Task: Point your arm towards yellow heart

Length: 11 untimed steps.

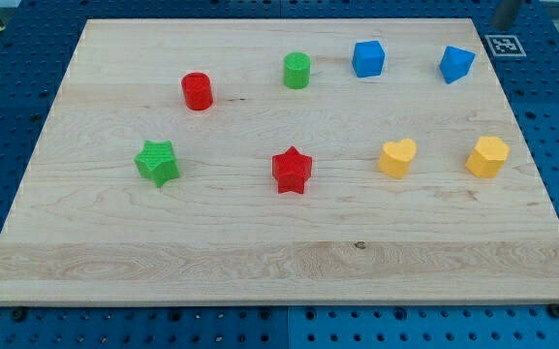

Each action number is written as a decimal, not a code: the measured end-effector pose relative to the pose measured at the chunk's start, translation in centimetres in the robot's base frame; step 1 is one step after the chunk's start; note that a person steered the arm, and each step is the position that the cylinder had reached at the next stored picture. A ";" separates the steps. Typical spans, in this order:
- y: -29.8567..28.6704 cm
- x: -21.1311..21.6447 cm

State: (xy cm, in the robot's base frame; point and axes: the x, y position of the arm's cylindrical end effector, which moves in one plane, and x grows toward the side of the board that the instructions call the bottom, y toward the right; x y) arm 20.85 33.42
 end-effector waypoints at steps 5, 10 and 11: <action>-5.7 13.1; -16.6 14.8; -19.9 16.8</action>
State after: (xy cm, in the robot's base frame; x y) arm 37.67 13.48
